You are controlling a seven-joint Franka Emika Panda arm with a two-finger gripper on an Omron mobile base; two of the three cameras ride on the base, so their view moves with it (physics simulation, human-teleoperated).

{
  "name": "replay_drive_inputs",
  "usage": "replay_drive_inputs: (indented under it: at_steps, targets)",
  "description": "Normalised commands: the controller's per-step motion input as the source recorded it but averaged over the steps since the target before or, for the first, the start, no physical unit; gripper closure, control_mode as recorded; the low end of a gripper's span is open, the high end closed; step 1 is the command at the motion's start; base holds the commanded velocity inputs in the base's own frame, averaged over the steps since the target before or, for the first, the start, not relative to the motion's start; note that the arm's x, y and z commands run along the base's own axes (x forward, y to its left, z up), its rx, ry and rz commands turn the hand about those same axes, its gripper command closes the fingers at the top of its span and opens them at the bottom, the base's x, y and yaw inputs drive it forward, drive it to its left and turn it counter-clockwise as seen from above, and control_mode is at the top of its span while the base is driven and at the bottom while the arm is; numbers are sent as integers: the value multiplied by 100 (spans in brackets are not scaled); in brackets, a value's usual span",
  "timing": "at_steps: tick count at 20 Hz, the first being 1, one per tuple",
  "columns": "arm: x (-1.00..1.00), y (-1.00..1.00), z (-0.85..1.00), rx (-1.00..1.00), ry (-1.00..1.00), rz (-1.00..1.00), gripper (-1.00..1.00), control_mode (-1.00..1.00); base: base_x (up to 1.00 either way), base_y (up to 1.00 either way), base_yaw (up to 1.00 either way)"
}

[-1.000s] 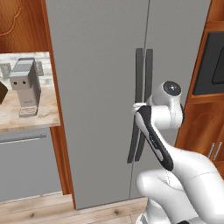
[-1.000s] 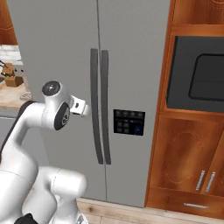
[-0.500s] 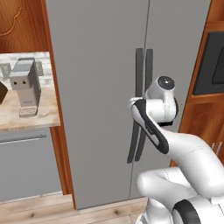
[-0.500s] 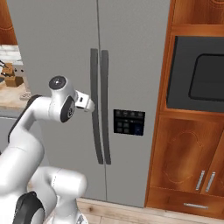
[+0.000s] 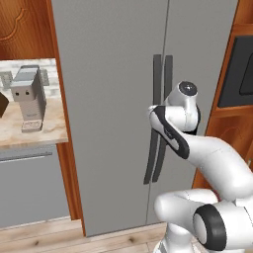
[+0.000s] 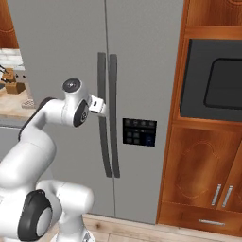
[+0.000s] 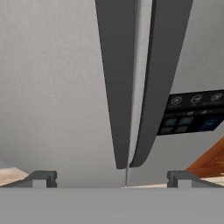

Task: Place one of the steaks on the plate and the other in the bowl. Then place the bowl in the fridge.

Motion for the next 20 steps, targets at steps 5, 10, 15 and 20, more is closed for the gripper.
replay_drive_inputs:
  at_steps: [5, 10, 15, 20]
  targets:
    - [30, 0, -6, 0, 0, 0, -100, -100, 0, 0, 0]
    - [30, 0, -15, 0, 0, 0, -100, -100, 0, 0, 0]
    - [33, -4, -18, 0, -2, 0, -100, -100, 0, 0, 0]
    - [33, 0, -23, 0, -9, 0, -100, -100, 0, 0, 0]
